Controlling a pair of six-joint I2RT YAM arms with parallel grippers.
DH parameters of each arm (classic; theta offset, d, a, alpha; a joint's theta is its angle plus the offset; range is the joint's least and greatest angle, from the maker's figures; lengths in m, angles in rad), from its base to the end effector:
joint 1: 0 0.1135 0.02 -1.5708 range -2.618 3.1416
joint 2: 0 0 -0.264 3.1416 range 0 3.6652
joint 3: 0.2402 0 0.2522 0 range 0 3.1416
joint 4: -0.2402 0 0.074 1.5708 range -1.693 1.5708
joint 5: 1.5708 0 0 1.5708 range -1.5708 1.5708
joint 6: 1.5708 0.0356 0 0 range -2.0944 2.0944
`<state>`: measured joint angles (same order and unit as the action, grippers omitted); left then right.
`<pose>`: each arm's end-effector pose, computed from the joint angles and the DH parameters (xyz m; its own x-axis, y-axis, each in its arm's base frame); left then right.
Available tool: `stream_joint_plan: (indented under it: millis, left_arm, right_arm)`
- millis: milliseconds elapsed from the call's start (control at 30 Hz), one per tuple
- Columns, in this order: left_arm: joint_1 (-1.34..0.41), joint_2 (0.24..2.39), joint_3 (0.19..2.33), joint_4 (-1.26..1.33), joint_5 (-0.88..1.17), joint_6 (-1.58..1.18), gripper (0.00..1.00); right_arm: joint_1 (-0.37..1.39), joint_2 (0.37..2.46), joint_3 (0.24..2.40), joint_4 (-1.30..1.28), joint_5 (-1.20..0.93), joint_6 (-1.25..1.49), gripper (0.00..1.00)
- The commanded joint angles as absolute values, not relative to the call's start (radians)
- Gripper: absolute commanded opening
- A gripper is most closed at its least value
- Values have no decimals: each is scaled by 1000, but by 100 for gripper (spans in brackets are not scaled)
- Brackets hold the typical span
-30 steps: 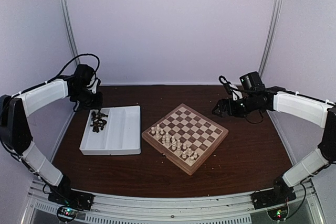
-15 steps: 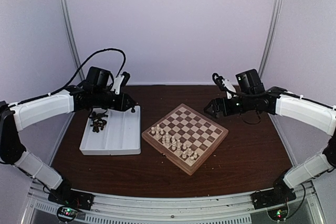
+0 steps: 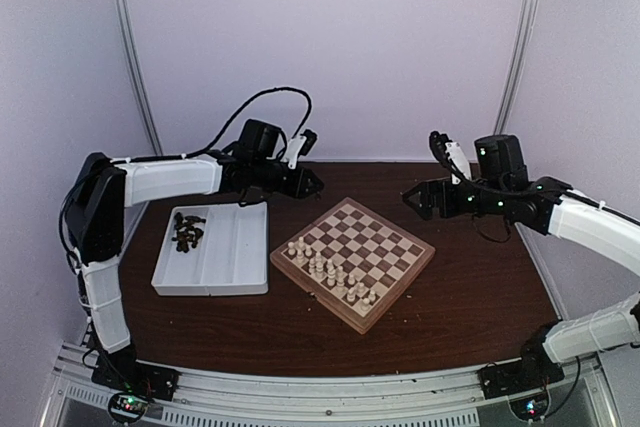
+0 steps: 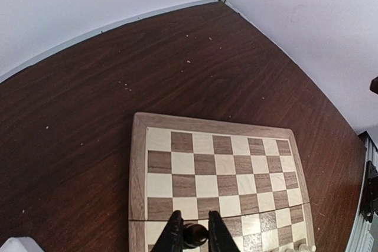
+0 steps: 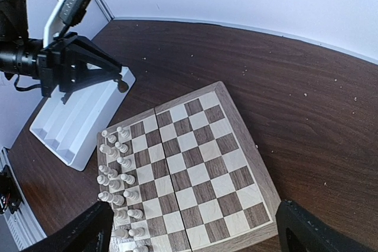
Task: Set up the chess pieces on the board
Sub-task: Place the chess piece on the chessboard.
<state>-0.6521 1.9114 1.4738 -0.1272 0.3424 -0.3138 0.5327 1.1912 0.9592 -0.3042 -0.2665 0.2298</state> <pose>0.3475 -0.2804 0.2553 -0.6507 0.1310 -0.7480 0.6268 0.6487 -0.4317 0.2257 0.1439 0.3054 -0.5845 -0.0895 -0.8064 -0.5667 0.7563 0.3268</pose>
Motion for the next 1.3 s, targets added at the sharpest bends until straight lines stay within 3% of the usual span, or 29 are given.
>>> stream_joint_plan:
  millis: [0, 333, 933, 1267]
  left_arm:
    - [-668, 2029, 1594, -74, 394, -289, 16]
    - [-689, 2234, 1786, -124, 398, -278, 16]
    - [-704, 2339, 1836, -131, 384, -264, 17]
    - [-704, 2280, 1855, -189, 375, -255, 40]
  right_arm:
    - [538, 1144, 919, -252, -201, 224, 100]
    - [538, 1157, 890, -214, -190, 230, 100]
    - [538, 1213, 883, -176, -213, 242, 100]
    - [538, 1243, 895, -186, -224, 249, 100]
